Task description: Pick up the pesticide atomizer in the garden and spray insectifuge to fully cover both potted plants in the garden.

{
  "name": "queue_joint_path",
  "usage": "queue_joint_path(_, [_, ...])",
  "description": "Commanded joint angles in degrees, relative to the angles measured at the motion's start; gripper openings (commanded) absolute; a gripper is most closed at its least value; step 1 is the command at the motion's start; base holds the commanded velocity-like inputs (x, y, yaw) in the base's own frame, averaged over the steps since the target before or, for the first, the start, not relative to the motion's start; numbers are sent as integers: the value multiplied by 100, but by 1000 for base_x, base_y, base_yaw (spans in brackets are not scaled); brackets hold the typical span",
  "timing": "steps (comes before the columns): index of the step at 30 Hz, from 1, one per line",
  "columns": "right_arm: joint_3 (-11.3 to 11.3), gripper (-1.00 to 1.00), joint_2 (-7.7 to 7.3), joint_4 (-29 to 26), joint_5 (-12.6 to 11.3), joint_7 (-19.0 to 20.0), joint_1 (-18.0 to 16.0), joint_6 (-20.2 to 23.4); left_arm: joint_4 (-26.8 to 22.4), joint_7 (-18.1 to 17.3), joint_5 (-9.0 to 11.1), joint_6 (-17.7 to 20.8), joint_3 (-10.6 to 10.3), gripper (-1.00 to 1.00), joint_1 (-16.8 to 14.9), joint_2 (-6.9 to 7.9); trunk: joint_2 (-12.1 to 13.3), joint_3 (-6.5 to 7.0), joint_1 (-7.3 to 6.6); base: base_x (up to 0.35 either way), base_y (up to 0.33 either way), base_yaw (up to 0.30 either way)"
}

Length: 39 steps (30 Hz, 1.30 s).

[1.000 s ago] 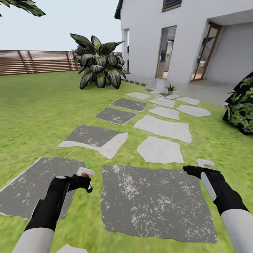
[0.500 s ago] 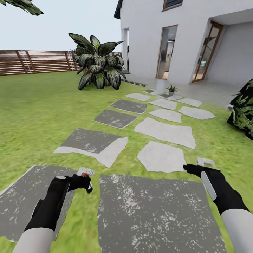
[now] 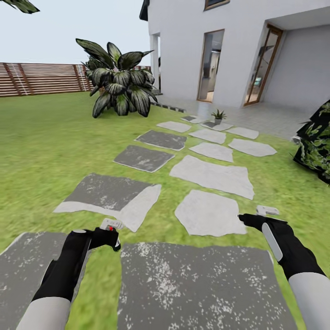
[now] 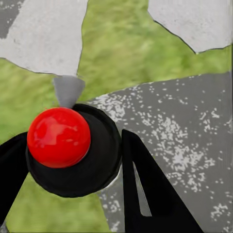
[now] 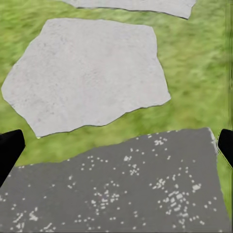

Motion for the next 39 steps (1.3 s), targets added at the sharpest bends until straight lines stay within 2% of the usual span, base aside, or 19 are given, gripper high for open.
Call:
queue_joint_path(1, [5,100,-1,-7,-61,-49,-3,22,-8,-59,-52,14,18,-100,-4,-7,-2,-5,3,346,0,-263])
queue_joint_path(8, [12,100,1,-3,-61,-49,-3,22,-7,-58,-52,14,18,-100,-4,-7,-2,-5,3,346,0,-188])
queue_joint_path(39, [13,100,7,2,-60,-52,-3,22,-7,-63,-52,12,18,-100,-4,-7,-2,-5,3,346,0,-2])
